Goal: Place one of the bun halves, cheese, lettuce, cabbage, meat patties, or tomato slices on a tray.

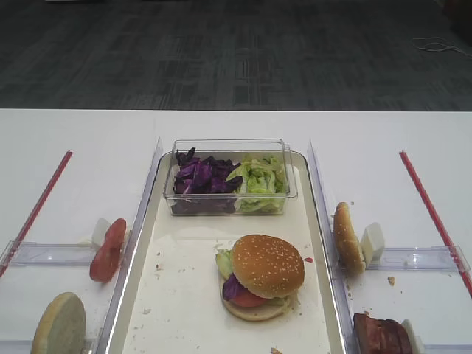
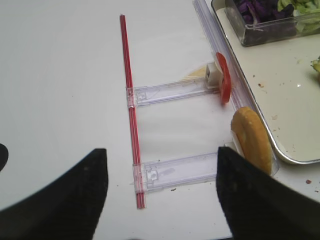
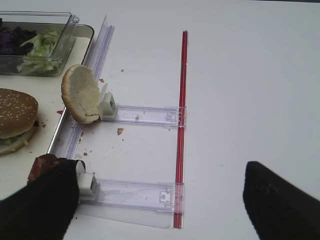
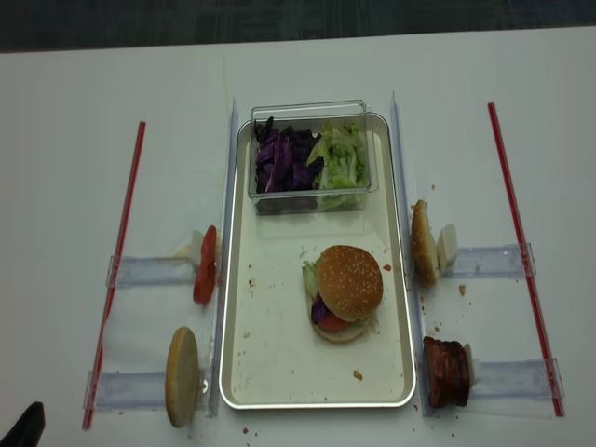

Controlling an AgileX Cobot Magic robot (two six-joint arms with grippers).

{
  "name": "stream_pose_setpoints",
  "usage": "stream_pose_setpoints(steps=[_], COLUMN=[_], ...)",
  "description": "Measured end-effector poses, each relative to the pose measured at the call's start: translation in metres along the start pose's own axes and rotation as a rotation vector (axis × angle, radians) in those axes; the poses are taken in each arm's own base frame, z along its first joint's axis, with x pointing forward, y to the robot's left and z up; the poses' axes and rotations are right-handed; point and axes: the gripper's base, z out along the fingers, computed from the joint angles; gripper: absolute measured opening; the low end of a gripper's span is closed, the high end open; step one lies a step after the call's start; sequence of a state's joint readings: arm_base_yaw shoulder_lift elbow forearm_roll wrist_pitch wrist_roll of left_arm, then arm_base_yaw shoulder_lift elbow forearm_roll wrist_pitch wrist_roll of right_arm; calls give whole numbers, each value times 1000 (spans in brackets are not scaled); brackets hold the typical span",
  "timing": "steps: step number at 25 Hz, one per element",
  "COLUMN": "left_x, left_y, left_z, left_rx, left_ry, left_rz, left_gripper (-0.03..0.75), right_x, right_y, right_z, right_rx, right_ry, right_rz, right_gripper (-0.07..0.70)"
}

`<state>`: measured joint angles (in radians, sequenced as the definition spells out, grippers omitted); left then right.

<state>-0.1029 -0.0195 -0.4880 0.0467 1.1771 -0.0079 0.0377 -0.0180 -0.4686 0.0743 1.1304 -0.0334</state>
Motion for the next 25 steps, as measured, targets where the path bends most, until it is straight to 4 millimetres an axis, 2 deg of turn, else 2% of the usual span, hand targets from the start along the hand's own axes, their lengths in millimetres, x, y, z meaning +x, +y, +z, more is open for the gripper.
stream_pose_setpoints(steps=[25], left_x=[0], left_y=[0], left_z=[0], left_rx=[0], left_ry=[0], left_rz=[0], left_gripper=[459], right_x=[0], right_y=[0], right_z=[0], right_rx=[0], right_ry=[0], right_rz=[0], right_gripper=[689])
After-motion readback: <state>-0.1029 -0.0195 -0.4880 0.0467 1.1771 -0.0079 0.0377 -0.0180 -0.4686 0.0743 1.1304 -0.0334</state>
